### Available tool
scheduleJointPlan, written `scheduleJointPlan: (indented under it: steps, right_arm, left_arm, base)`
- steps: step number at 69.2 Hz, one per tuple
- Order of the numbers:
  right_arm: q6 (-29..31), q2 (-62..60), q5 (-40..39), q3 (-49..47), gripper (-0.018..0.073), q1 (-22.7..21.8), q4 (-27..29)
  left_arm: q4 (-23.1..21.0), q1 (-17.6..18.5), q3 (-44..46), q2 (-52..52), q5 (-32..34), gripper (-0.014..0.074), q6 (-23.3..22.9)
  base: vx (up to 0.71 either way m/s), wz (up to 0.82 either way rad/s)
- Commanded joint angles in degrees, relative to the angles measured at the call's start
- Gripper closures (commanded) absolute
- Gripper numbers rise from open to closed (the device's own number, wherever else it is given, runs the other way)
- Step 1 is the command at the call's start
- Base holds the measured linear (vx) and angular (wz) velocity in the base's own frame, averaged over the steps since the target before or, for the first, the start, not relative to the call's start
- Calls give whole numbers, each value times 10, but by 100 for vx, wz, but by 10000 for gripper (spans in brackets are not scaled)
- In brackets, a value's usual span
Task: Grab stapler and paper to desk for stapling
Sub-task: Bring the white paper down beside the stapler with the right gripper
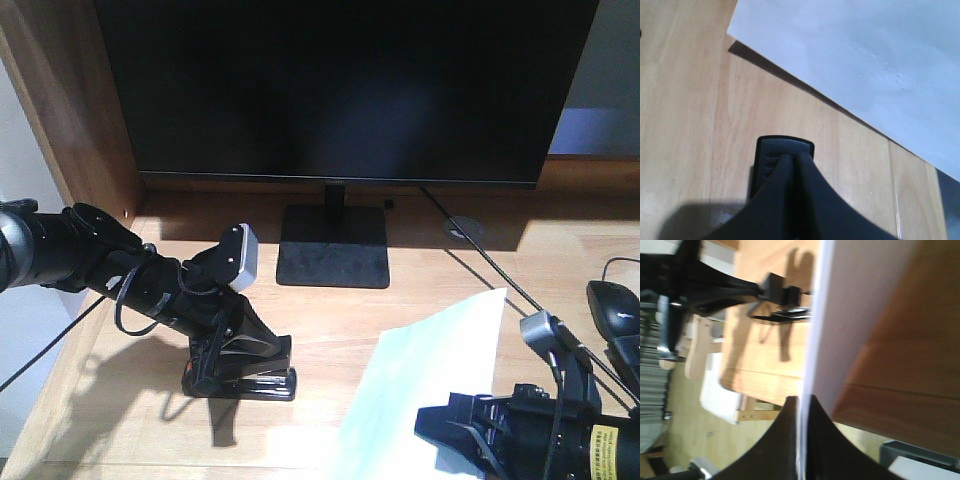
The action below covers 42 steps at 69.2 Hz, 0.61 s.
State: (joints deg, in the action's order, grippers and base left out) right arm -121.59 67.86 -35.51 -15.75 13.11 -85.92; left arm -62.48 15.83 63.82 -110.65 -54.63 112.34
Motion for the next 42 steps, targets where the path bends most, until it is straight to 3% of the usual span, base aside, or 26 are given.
scheduleJointPlan:
  steps: [1, 17, 42]
  right_arm:
    - [2, -5, -16, -13, 560, -2, 5]
    - [9, -5, -7, -14, 560, -2, -18]
    - [12, -5, 151, -14, 560, -2, -32]
  left_arm:
    - [-27, 3, 13, 25, -20, 603, -5]
    - [-27, 3, 13, 25, -20, 603, -5]
    - [-27, 3, 13, 25, -20, 603, -5]
  base:
    - [0, 0]
    - [0, 0]
    - [0, 0]
